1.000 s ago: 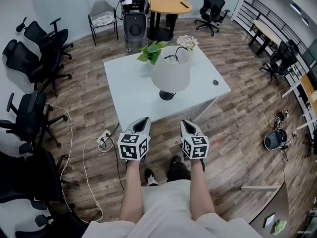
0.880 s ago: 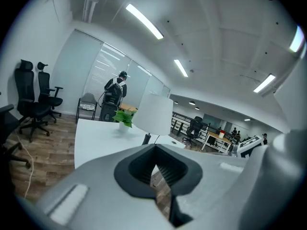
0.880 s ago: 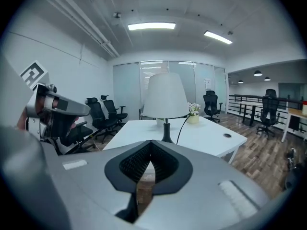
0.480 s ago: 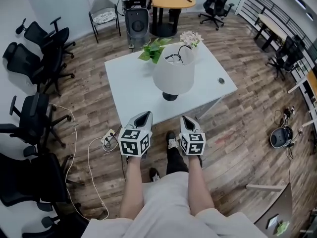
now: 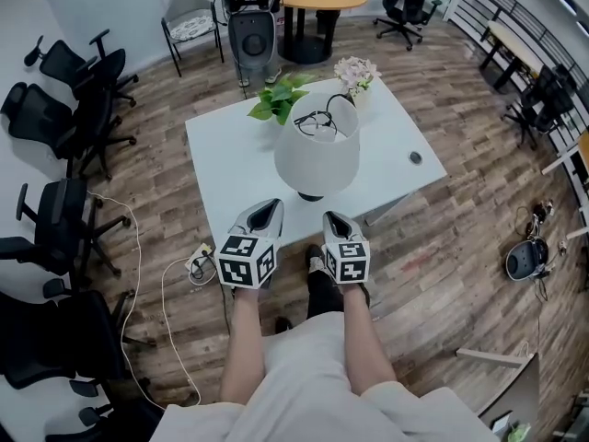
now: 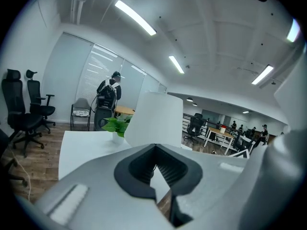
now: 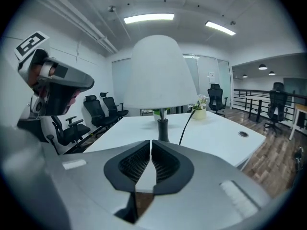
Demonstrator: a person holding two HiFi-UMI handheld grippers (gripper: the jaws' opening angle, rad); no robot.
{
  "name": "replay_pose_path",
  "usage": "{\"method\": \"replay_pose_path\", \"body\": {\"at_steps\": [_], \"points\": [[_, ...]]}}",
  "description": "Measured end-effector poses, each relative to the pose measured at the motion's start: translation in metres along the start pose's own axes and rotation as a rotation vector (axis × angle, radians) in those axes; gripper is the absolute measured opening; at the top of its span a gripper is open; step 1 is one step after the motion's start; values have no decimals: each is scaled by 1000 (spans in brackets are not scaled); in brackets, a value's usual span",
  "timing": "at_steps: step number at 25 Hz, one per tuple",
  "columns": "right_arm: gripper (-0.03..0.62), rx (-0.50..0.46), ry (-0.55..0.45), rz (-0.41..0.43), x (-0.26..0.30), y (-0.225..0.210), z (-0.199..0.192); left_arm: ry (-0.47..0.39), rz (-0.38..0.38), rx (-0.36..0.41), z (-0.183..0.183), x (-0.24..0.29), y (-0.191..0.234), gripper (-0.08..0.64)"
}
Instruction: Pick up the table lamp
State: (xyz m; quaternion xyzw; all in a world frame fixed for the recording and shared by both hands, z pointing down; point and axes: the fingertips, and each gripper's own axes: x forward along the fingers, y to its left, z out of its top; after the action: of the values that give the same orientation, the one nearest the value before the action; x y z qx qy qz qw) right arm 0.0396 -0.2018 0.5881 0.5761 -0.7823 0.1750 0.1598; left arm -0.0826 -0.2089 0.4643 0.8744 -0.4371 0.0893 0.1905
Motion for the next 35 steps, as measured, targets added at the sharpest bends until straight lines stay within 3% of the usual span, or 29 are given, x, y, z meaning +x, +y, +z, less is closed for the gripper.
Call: {"method": "replay_pose_path", "body": {"at_steps": [9, 14, 21, 35], "points": [[94, -17, 13, 35, 83, -19, -11, -59, -9, 22, 22, 56, 22, 0], [162, -54, 17, 59, 120, -24, -23, -48, -66, 96, 25, 66, 33, 0], [245, -103, -101, 16, 143, -28, -7, -77, -85, 137, 30, 70, 43, 0], [255, -146, -171, 33, 168, -25, 11, -136, -86, 101, 13, 76, 53, 0]]}}
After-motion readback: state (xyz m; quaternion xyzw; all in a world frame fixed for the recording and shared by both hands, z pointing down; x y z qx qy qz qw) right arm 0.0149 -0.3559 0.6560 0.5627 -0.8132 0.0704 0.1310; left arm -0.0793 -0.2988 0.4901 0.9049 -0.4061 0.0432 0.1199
